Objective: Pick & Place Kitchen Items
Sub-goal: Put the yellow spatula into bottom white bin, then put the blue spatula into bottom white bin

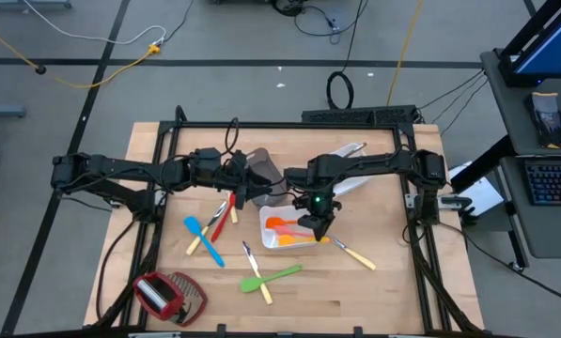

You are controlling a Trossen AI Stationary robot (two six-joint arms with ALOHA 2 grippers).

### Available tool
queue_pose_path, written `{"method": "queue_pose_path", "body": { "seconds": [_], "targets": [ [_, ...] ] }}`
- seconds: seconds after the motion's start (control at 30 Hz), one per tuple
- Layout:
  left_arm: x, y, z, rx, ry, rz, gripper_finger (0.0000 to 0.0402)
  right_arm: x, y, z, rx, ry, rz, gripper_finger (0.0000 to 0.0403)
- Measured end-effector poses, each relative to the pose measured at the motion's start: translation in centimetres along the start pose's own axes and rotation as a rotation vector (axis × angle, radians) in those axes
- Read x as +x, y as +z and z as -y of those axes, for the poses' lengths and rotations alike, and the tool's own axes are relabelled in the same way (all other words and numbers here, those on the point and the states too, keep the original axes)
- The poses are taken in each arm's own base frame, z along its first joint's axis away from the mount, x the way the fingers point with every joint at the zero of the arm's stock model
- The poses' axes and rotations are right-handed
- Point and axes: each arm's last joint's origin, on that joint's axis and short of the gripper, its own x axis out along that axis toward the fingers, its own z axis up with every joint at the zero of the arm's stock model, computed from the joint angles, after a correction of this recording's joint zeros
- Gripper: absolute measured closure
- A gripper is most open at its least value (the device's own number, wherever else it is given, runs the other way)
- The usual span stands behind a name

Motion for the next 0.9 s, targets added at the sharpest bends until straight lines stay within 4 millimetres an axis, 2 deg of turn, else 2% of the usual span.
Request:
{"method": "queue_pose_path", "body": {
  "seconds": [0.3, 0.5, 0.7, 0.9],
  "targets": [
    [0.0, 0.0, 0.1, -0.015, -0.009, -0.006, 0.0215, 0.0, -0.2, 0.2, 0.001, -0.043, 0.003, 0.0281],
    [0.1, -0.4, 0.6, -0.010, -0.032, -0.023, 0.0215, -1.0, -1.8, 0.0, 0.010, -0.072, -0.018, 0.0283],
    [0.2, -0.9, 1.2, -0.011, -0.051, -0.047, 0.0215, -3.2, -4.3, -1.1, -0.062, -0.193, 0.122, 0.0299],
    [0.3, -1.7, 1.4, -0.051, -0.033, -0.118, 0.0215, -5.8, -7.4, -2.0, -0.137, -0.398, 0.344, 0.0315]
  ]
}}
